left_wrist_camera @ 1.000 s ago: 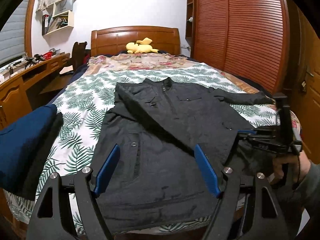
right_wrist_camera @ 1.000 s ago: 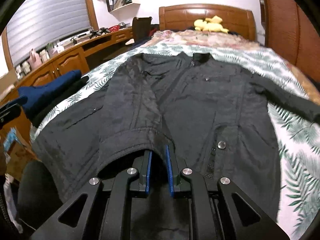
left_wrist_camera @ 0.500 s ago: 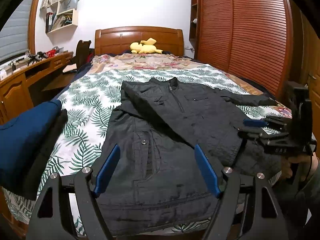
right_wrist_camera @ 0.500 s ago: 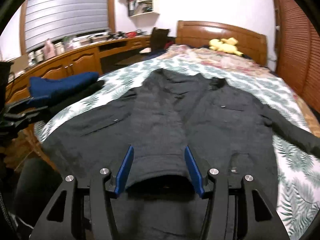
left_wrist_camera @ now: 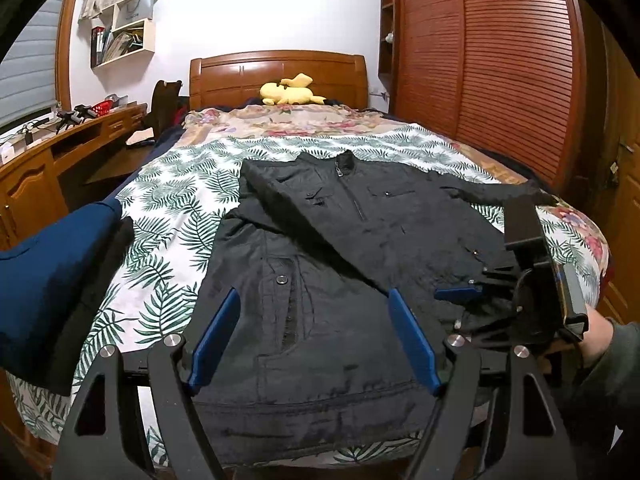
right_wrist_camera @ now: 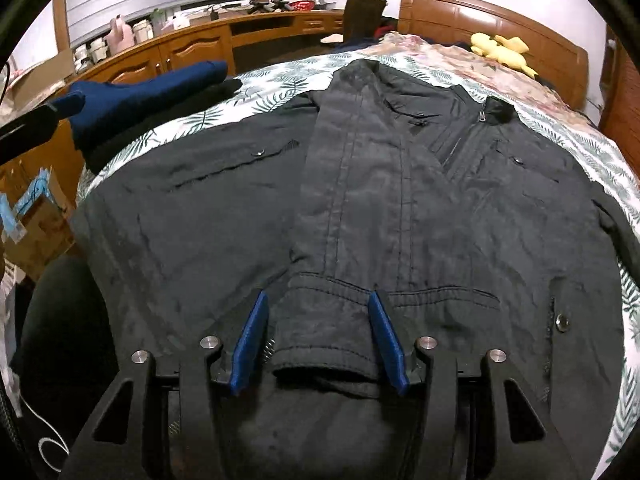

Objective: Fold large clothes

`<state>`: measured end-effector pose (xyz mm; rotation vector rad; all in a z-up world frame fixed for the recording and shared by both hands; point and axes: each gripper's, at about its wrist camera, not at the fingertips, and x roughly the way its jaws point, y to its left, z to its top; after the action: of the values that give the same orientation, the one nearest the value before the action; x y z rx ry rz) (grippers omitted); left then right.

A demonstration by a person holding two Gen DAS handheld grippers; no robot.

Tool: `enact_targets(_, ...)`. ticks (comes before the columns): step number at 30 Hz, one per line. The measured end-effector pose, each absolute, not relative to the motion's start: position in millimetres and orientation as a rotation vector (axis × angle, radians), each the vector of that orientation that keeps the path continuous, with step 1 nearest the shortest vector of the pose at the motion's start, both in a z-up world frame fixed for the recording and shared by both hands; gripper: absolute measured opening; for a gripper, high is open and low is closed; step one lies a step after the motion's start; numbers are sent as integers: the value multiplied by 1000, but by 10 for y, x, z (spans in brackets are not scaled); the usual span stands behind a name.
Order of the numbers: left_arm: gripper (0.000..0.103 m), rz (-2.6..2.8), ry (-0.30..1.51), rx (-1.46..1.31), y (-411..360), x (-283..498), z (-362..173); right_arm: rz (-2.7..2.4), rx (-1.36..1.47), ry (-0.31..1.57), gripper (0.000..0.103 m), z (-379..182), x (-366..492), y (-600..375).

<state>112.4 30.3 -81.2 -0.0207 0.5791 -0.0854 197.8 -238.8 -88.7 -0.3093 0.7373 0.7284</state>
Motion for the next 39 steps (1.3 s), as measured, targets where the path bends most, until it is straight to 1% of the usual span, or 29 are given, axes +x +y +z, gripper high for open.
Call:
enact_targets(1,77,-88,581,-20,293,1139,-819,740,-303,735,21,-867,1982,-2406)
enact_targets(2,77,-91,584,-18,277,1168,-832,750,-284,729,13,-828,2000,-2454)
enact_targets(3,77,-91,587,-15,261,1193,-842,748,-261,715,11,-787,2012,-2532)
enact_targets(6,77,-101,590,-2,184,1333,-876,734,-177,653,8,-631,2006,-2770)
enact_targets(9,77,-117,590,13,85,1528,-894,674,-117,587,7,-517,2009,-3073)
enact_targets(14,77,-159,567,12,-79,1888,-857,561,-81,548,6,-478,2095,-3488)
enact_targets(21,77,-235,525,22,-302,2234,-813,457,-29,601,6,-618,2338,-3727)
enact_targets(28,77,-264,554,10,-298,2384,-1012,411,-51,637,6,-555,2463,-3388)
enact_targets(34,77,-255,568,-5,-220,2414,-1110,386,-53,652,6,-561,2452,-3390)
enact_targets(36,77,-256,577,-17,-183,2421,-1149,367,-59,648,14,-538,2436,-3377)
enact_targets(38,77,-258,587,-32,-155,2450,-1171,336,-69,646,26,-509,2406,-3387)
enact_targets(39,77,-262,592,-44,-137,2458,-1178,322,-70,648,30,-490,2408,-3393)
